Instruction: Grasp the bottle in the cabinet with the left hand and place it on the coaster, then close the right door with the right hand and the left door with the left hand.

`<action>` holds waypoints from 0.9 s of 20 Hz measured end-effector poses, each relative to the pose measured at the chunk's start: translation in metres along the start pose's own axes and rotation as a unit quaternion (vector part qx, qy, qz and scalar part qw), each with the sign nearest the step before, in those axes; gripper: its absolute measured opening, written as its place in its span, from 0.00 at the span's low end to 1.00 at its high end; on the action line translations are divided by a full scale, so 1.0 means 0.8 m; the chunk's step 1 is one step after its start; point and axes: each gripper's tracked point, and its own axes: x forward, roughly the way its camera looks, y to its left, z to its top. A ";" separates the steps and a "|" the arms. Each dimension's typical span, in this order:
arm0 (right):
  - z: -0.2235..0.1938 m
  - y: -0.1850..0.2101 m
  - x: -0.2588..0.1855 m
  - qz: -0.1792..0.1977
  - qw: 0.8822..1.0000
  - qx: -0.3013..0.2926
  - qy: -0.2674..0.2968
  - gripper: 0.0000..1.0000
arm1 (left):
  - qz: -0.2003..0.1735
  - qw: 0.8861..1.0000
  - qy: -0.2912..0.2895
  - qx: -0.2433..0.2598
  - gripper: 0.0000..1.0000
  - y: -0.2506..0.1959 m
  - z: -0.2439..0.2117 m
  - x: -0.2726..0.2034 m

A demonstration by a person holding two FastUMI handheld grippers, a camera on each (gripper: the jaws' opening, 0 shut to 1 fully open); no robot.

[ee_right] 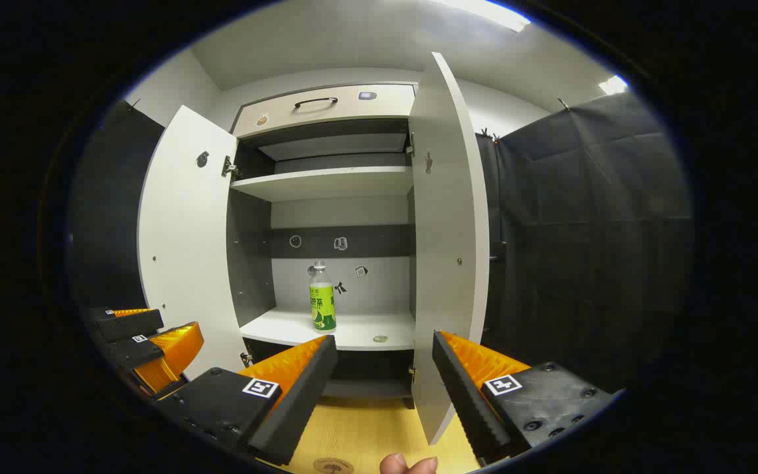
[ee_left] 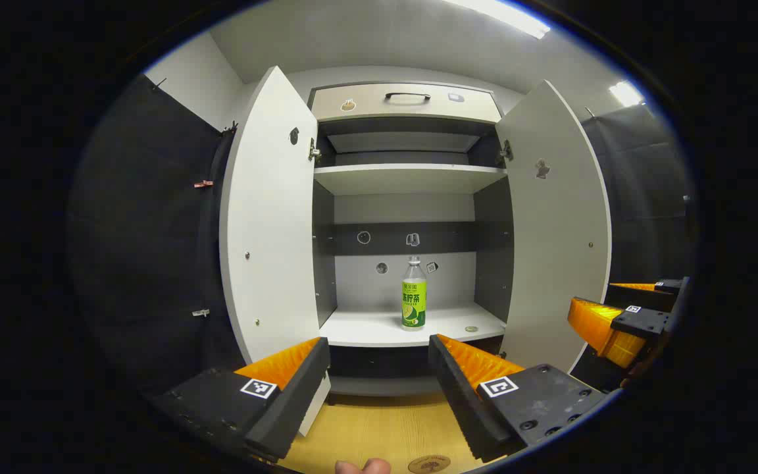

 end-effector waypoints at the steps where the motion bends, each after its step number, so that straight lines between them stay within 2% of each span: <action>1: -0.001 -0.001 0.001 -0.001 1.000 -0.002 0.000 0.97 | -0.001 1.000 -0.001 0.000 0.96 0.000 0.000 0.001; 18: 0.000 -0.002 0.018 -0.001 1.000 -0.002 0.000 0.97 | -0.008 1.000 -0.002 0.004 0.96 -0.011 0.004 0.021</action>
